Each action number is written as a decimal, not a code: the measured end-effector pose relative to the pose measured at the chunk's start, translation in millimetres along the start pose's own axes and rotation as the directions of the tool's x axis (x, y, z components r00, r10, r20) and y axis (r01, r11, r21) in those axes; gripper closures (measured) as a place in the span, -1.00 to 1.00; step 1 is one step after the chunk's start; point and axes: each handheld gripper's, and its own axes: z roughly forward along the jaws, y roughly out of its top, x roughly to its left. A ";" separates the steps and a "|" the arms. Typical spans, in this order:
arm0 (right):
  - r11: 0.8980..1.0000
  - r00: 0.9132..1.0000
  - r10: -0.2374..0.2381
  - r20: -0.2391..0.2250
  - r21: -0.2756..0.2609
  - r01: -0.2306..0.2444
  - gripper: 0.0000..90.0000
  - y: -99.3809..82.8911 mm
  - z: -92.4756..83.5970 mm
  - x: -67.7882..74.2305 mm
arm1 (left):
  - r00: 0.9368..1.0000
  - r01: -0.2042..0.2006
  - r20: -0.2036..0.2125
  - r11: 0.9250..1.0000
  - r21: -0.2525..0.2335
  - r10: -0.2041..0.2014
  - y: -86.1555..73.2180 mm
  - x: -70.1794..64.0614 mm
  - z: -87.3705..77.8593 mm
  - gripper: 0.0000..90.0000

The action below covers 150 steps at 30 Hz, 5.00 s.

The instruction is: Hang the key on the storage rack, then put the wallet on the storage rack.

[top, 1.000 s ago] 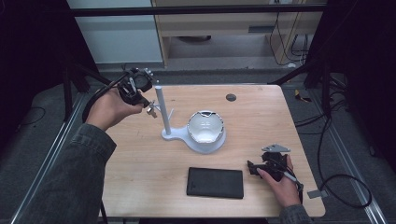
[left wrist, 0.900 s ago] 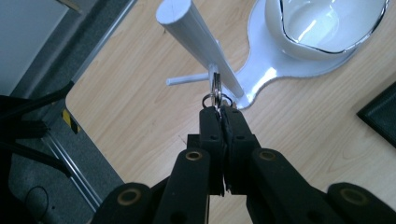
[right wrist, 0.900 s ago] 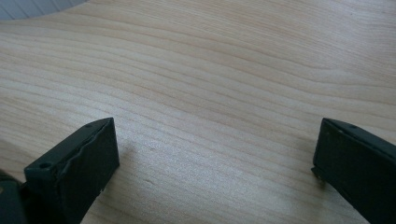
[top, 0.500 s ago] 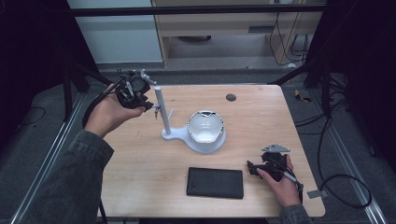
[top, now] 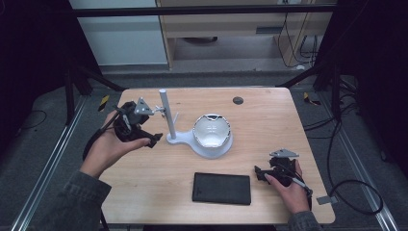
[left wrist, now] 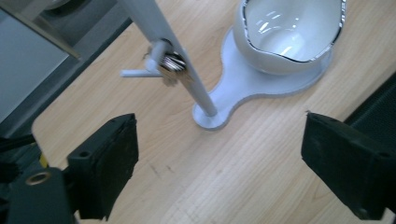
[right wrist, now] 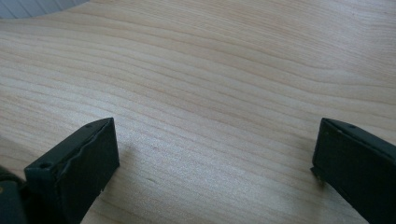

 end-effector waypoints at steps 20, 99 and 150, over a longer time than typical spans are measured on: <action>0.999 1.000 -0.025 -0.002 -0.040 0.025 -0.86 -5.2 -17.2 -0.2 | 0.984 0.040 0.177 0.982 -0.184 -0.007 -67.1 -99.7 94.5 -0.74; 0.925 0.875 -0.374 -0.306 -0.191 0.329 -0.62 -1.0 -58.1 107.5 | 0.926 0.056 0.377 0.996 -0.074 -0.024 -89.5 -142.1 104.4 0.96; 0.873 0.836 -0.481 -0.265 -0.051 0.486 -0.47 19.3 -31.3 138.5 | 0.911 0.094 0.406 0.995 -0.042 -0.069 -56.2 -123.8 112.6 0.78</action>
